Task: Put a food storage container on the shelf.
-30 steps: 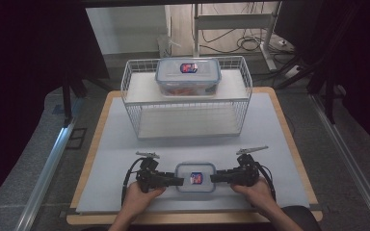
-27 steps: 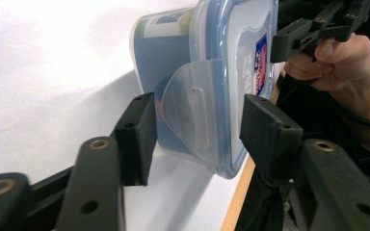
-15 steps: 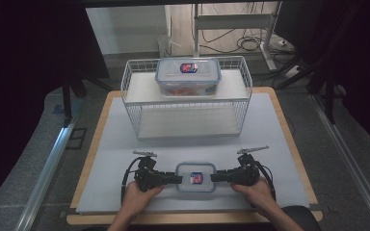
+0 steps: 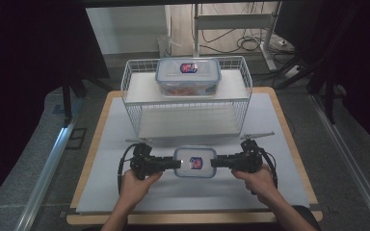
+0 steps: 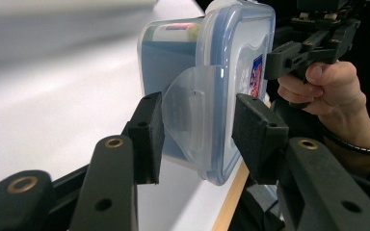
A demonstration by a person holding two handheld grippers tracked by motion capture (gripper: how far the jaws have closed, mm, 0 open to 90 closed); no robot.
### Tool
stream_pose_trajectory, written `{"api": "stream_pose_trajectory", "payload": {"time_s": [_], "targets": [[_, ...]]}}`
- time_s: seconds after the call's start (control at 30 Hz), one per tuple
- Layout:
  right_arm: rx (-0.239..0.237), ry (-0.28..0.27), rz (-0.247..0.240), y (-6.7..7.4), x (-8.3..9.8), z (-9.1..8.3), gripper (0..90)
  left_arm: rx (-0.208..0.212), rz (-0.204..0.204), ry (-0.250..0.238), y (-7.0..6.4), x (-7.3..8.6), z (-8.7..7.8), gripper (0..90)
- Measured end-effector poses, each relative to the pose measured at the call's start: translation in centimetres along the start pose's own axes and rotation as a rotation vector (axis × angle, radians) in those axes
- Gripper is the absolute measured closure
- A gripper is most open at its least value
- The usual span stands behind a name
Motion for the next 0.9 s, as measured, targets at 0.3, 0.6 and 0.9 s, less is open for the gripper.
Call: {"api": "stream_pose_trajectory", "payload": {"time_s": [0.3,0.6,0.9], "targets": [[0.008,-0.058,-0.114,3.9,-6.0,-2.1,59.0,-0.049,0.099,-0.063,-1.4,-6.8,-2.8,55.0],[-0.002,-0.122,-0.170,7.1,-12.5,-3.9,59.0,-0.089,0.148,-0.108,-2.3,-14.1,-5.4,54.4],[0.015,-0.184,-0.187,9.5,-19.5,-5.2,58.8,-0.104,0.141,-0.167,-1.3,-21.5,-7.2,53.5]]}}
Point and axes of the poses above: each handheld gripper's, and its own axes: z roughly forward along the jaws, x roughly out of its underside, y roughly to its left, the point moved 6 cm from there along z, roughly forward along the jaws, and after that the axes turned 9 degrees about z, right-handed, at the moved point
